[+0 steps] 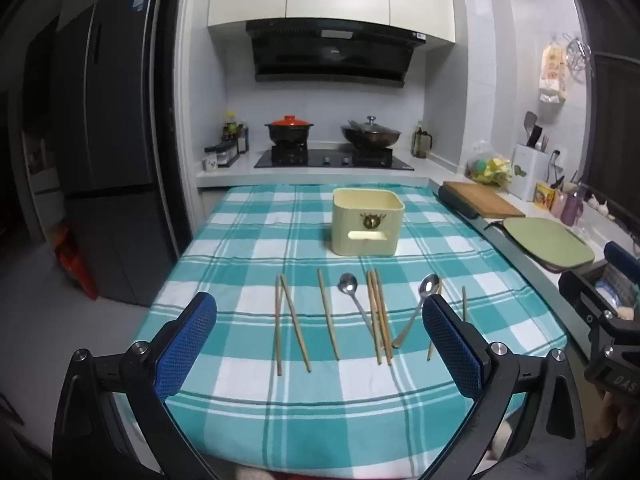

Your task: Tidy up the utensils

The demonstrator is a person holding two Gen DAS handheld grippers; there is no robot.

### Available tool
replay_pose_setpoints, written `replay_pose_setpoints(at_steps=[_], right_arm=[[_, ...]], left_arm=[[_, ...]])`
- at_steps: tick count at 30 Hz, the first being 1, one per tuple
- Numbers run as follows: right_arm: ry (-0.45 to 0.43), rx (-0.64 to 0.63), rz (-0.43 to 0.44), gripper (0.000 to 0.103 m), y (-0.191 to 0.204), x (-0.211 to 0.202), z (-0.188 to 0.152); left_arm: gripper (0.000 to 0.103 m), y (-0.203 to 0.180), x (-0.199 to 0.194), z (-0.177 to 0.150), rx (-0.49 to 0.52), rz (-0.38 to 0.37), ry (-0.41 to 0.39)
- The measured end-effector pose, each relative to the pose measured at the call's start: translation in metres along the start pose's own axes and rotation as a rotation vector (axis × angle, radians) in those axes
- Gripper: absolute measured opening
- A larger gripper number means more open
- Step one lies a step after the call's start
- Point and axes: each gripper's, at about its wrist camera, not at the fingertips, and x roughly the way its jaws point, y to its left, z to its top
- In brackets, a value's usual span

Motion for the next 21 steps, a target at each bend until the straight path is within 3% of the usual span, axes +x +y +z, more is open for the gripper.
replay_pose_setpoints(at_steps=[4, 6, 21], right_arm=[[0.001, 0.019, -0.008, 0.103, -0.002, 0.008, 0.001], [-0.053, 0.007, -0.019, 0.103, 0.001, -0.006, 0.002], [-0.035, 0.016, -0.008, 0.103, -0.003, -0.005, -0.002]], left_arm=[[0.102, -0.003, -0.005, -0.003, 0.021, -0.005, -0.031], [0.102, -0.004, -0.005, -0.004, 0.025, -0.008, -0.030], [0.102, -0.005, -0.010, 0.000, 0.024, -0.007, -0.018]])
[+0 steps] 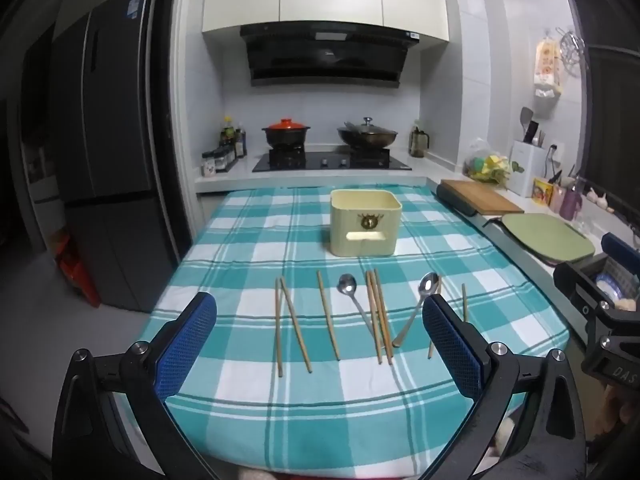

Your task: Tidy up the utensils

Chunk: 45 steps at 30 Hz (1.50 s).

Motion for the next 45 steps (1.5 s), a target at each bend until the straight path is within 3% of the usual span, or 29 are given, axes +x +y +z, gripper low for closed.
replay_pose_setpoints(at_steps=[45], right_arm=[[0.023, -0.004, -0.015, 0.103, -0.0043, 0.0069, -0.0008]], left_arm=[[0.102, -0.0031, 0.0071, 0.0012, 0.007, 0.006, 0.019]])
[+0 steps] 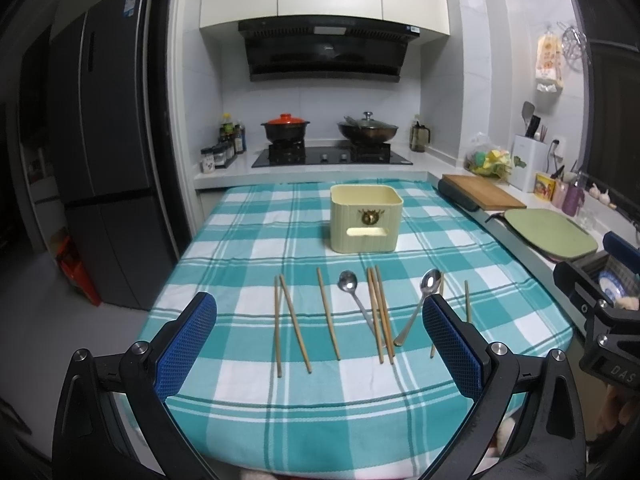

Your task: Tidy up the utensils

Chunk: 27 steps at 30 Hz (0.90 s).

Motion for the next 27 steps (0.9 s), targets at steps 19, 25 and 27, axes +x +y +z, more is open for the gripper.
replay_pose_setpoints(at_steps=[19, 25, 27], right_arm=[[-0.017, -0.002, -0.013, 0.103, 0.0025, 0.0002, 0.0013], [-0.019, -0.001, -0.013, 0.103, 0.0018, -0.0006, 0.0010], [-0.017, -0.003, -0.014, 0.103, 0.0018, -0.0004, 0.0008]], left_arm=[[0.102, -0.0010, -0.0024, -0.0014, -0.004, 0.007, -0.017], [0.102, -0.0009, -0.0030, -0.0019, -0.004, 0.007, -0.018], [0.102, -0.0011, -0.0030, -0.0019, -0.003, 0.007, -0.019]])
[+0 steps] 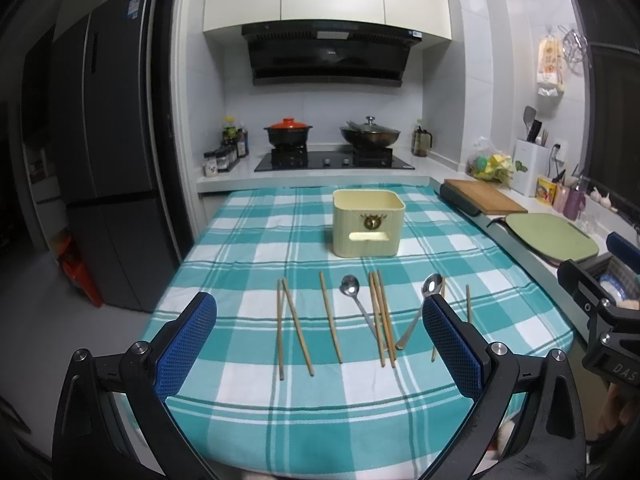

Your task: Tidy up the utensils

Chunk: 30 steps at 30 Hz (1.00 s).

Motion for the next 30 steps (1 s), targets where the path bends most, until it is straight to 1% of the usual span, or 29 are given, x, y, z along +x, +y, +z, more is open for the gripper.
replay_pose_setpoints(at_steps=[9, 15, 23, 27, 30], right_arm=[[0.005, -0.002, -0.003, 0.103, -0.001, -0.002, 0.000], [0.022, -0.001, -0.005, 0.103, -0.001, 0.006, 0.001], [0.057, 0.021, -0.034, 0.103, -0.009, 0.025, -0.003], [0.072, 0.047, -0.015, 0.103, -0.015, 0.035, -0.007], [0.097, 0.070, -0.022, 0.103, -0.022, 0.046, -0.012]], left_arm=[[0.102, 0.000, 0.003, 0.001, -0.001, -0.002, 0.008], [0.102, 0.000, 0.016, 0.003, -0.004, -0.004, 0.028], [0.102, 0.003, 0.048, 0.000, 0.005, -0.024, 0.085], [0.102, 0.009, 0.068, -0.003, 0.014, -0.028, 0.125], [0.102, 0.020, 0.086, -0.006, -0.005, -0.058, 0.164]])
